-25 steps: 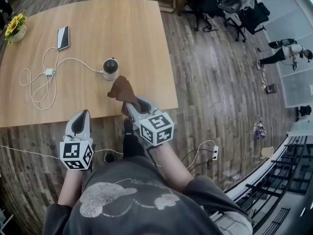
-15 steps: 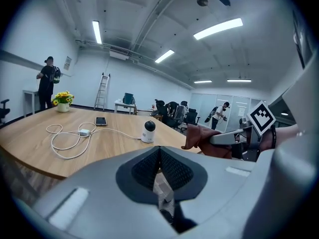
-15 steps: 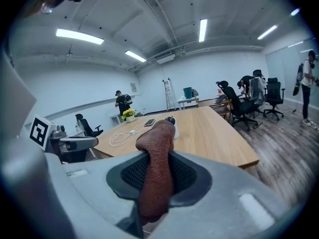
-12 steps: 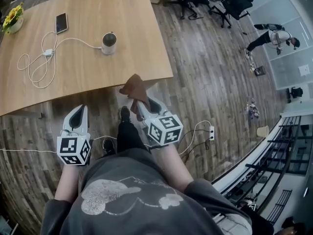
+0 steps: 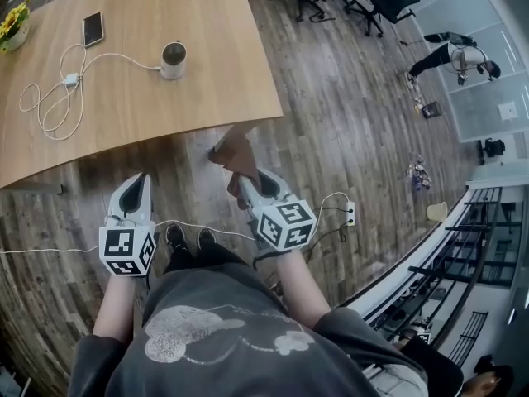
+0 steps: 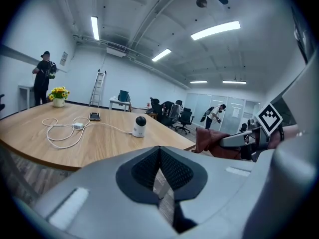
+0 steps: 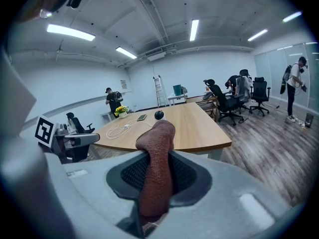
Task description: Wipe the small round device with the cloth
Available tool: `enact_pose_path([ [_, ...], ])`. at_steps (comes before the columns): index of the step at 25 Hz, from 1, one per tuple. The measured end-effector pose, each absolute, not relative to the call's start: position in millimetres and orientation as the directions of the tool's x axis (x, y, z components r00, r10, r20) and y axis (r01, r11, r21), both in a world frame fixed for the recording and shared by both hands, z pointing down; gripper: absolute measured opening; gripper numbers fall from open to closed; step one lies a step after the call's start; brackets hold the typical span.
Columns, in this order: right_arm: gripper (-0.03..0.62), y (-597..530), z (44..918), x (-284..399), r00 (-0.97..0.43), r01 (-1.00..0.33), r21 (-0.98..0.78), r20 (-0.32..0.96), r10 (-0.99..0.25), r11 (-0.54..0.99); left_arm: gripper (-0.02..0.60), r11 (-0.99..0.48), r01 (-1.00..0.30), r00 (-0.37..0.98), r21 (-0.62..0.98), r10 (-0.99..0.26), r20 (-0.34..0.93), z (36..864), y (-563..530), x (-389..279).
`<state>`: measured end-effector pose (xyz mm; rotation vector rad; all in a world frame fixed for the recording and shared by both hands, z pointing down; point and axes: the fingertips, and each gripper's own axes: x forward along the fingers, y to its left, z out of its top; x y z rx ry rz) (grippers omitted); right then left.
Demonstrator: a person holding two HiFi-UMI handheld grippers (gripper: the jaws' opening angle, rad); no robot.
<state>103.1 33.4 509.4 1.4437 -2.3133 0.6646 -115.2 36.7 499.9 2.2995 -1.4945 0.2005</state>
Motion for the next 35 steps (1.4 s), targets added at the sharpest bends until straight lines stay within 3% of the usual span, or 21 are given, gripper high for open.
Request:
enact_pose_path([
  [11, 0.084, 72, 489, 121, -0.566, -0.824, -0.250, 0.403, -0.719, 0.508, 0.018, -0.277, -0.941, 0.324, 0.195, -0.902, 0.284, 469, 87, -71],
  [35, 0.081, 229, 484, 165, -0.701, -0.705, -0.238, 0.372, -0.608, 0.668, 0.018, -0.200, -0.965, 0.233, 0.168, -0.949, 0.211, 445, 255, 9],
])
